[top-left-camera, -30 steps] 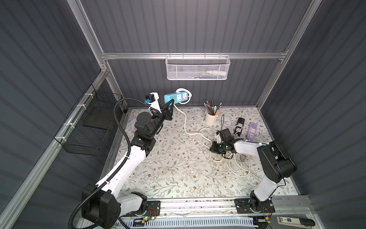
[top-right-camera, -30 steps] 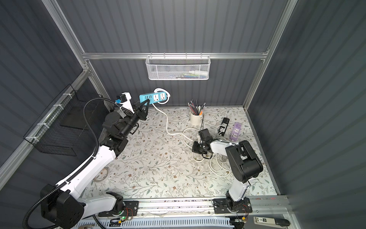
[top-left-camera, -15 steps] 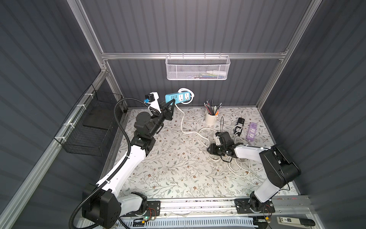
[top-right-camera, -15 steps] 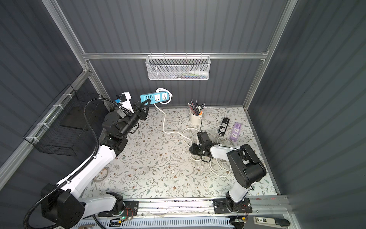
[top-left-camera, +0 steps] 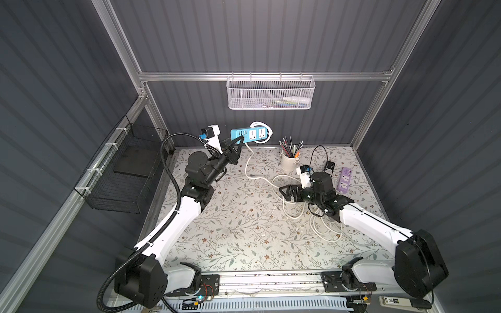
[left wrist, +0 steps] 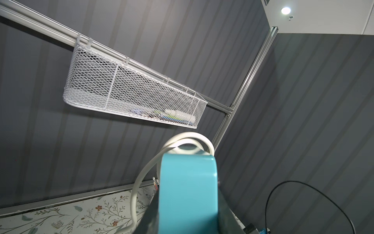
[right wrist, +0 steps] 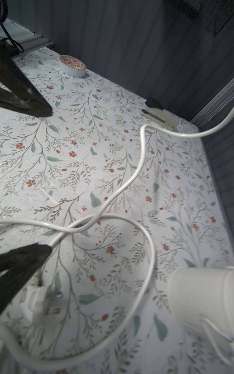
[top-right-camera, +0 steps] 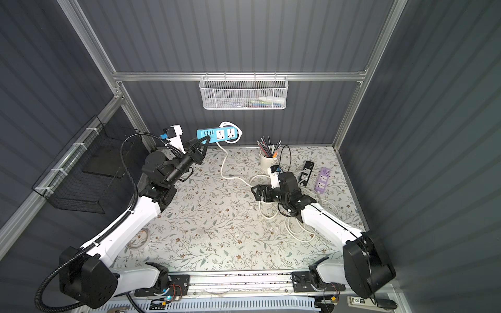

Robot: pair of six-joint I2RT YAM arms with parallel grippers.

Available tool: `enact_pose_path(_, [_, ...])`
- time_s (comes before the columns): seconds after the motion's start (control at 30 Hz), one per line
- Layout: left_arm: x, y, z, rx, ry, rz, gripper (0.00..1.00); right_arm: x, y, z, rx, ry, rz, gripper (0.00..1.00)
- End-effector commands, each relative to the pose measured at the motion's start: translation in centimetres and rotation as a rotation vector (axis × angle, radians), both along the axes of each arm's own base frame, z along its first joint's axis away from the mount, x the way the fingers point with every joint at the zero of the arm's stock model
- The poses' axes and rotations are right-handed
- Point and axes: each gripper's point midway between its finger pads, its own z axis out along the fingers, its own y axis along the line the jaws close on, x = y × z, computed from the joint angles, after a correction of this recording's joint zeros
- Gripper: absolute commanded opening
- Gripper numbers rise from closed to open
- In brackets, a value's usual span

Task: Unwrap the cord wrapped around the power strip
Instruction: Unwrap the power cord from the power strip.

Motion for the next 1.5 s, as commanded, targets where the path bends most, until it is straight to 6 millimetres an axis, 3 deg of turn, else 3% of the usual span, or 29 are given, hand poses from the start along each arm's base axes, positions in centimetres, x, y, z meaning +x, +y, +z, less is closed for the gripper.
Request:
enact_pose_path(0.0, [-1.6, 0.1, 5.0, -0.064, -0.113, -0.047, 0.00, 1.5, 1.2, 4.7, 0.021, -0.203, 0.062, 0.99])
enact_pose_path(0.13, [-1.7, -0.4, 5.0, -0.062, -0.083, -0.082, 0.00, 4.4, 3.0, 7.8, 0.061, -0.378, 0.091, 0.99])
enact_pose_path(0.3, [-2.6, -1.5, 5.2, -0.062, -0.078, -0.167, 0.00, 6.7, 5.4, 11.9, 0.191, -0.614, 0.138, 0.99])
enact_pose_path(0.47, [-3.4, -2.2, 5.4, -0.050, -0.096, -0.231, 0.00, 9.0, 7.3, 14.0, 0.300, -0.744, 0.169, 0.99])
enact_pose_path(0.7, [-4.0, -2.7, 5.7, -0.073, -0.111, -0.286, 0.00, 11.5, 9.2, 13.9, 0.404, -0.773, 0.170, 0.99])
enact_pose_path(1.13, [-3.7, -3.3, 6.1, -0.122, -0.106, -0.340, 0.00, 12.8, 12.3, 13.5, 0.464, -0.754, 0.221, 0.95])
enact_pose_path(1.23, [-3.7, -3.2, 6.0, -0.122, -0.102, -0.337, 0.00, 13.2, 12.5, 13.3, 0.477, -0.739, 0.220, 0.80])
enact_pose_path(1.47, [-3.7, -3.1, 5.9, -0.122, -0.104, -0.328, 0.00, 13.0, 12.3, 13.5, 0.475, -0.712, 0.229, 0.09])
